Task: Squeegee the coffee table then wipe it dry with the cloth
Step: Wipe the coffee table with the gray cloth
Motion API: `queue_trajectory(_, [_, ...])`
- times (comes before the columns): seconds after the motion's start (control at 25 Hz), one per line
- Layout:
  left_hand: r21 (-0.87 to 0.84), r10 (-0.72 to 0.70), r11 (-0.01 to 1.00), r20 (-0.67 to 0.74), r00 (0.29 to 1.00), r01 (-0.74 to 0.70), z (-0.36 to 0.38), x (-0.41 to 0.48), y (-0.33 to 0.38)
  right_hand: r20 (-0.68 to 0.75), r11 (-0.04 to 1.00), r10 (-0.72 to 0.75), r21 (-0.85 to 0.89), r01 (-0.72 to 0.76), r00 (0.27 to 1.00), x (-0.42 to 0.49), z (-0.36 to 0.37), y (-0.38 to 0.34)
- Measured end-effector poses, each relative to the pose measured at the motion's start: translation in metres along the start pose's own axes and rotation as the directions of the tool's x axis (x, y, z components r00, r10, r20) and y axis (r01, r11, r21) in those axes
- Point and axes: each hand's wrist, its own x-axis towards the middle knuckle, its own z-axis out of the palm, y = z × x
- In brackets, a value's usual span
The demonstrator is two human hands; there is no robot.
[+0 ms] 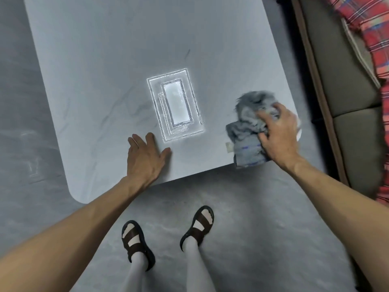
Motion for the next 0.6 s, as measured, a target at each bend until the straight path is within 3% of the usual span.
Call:
queue_trajectory(0.08, [-0.018,0.000,1.000,-0.001,1.000,0.000,-0.002,0.000,0.003,-0.081,0.930,0.367,-0.008,-0.369,0.927,0.003,0.007,-0.015])
queue_trajectory(0.16, [-0.096,0.009,0.995,-0.047,0.999,-0.014,-0.006,-0.002,0.001,-0.139,0.813,0.578,0.008,-0.583,0.804,0.017,0.015,-0.047])
queue_trajectory(0.24, [-0.244,-0.034,0.970,-0.111,0.993,0.006,-0.011,-0.004,-0.013,-0.169,0.742,0.663,0.022,-0.670,0.729,0.031,0.026,-0.086])
queue_trajectory(0.32, [-0.385,-0.114,0.922,-0.151,0.982,0.048,-0.014,-0.006,-0.039,-0.187,0.762,0.641,0.042,-0.646,0.744,0.037,0.039,-0.137])
queue_trajectory(0.4, [-0.455,-0.164,0.887,-0.166,0.972,0.072,-0.018,-0.005,-0.068,-0.141,0.892,0.452,0.074,-0.446,0.881,0.029,0.056,-0.201])
queue_trajectory(0.48, [-0.460,-0.204,0.881,-0.161,0.966,0.110,-0.021,-0.005,-0.095,-0.032,0.994,0.042,0.099,-0.039,0.999,0.014,0.067,-0.266])
queue_trajectory(0.52, [-0.454,-0.220,0.882,-0.161,0.962,0.126,-0.023,-0.004,-0.108,0.022,0.971,-0.215,0.116,0.211,0.976,0.009,0.071,-0.287])
queue_trajectory(0.6, [-0.448,-0.244,0.881,-0.161,0.956,0.149,-0.026,-0.005,-0.131,0.121,0.780,-0.625,0.146,0.609,0.771,0.020,0.069,-0.287])
